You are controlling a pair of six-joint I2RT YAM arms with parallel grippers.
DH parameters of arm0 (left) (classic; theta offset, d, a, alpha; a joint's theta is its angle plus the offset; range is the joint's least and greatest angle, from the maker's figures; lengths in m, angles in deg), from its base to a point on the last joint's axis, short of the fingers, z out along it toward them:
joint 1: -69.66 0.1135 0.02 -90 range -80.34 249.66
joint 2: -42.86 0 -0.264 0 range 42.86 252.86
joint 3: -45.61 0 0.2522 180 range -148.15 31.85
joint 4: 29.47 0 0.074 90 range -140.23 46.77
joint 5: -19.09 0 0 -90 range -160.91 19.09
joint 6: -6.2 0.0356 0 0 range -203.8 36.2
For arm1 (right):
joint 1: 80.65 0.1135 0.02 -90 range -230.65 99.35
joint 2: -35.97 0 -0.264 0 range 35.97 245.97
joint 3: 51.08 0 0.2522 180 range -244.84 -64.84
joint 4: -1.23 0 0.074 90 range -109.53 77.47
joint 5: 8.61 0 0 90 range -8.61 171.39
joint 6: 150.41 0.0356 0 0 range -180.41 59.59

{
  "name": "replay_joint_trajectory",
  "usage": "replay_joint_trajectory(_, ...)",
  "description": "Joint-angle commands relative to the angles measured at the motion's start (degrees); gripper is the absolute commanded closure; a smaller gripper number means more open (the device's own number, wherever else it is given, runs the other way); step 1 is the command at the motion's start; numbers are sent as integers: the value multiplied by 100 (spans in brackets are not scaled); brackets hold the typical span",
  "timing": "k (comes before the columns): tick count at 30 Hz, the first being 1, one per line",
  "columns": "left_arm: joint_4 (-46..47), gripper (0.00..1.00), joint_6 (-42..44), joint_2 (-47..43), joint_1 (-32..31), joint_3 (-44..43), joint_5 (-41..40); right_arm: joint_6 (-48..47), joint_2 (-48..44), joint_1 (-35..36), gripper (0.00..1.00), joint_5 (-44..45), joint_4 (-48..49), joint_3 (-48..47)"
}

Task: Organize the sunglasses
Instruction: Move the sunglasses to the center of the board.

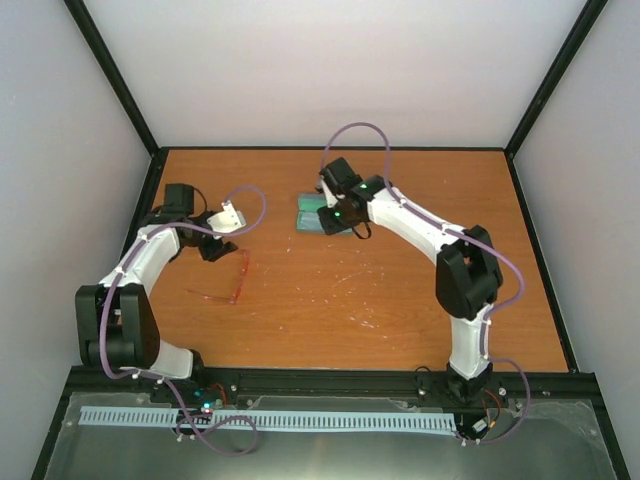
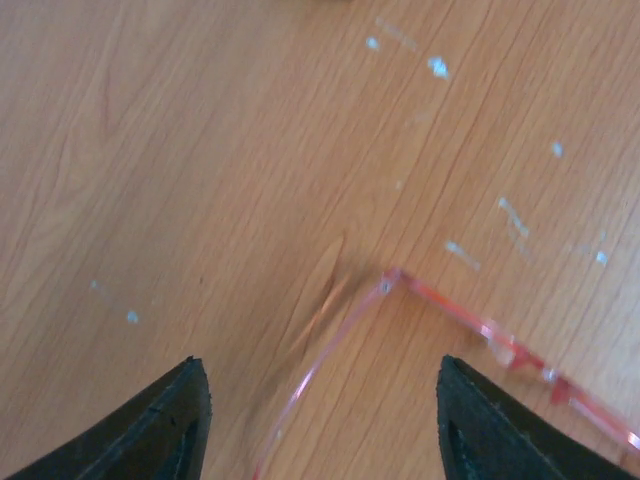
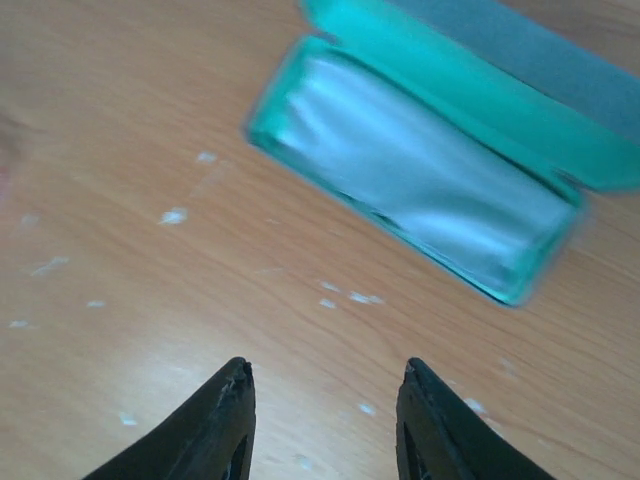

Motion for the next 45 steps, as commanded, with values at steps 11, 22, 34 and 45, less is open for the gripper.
replay_joint_trajectory(11,-348,78,1462,-240,496,706,-665,837,2055,1060,60,-2235,-2091,-3136)
replay_joint_trajectory(22,-350,83,1018,83,189,1126,-344,1016,2093,1135,60,-2150,-2238,-3131)
replay_joint_trajectory(34,-100,82,385,731,-308,1055,20,1301,2205,957,57,-1813,-2366,-3306)
replay_joint_trajectory(45,319,80,-419,1475,-805,257,477,1125,2220,932,53,-1911,-2208,-3045)
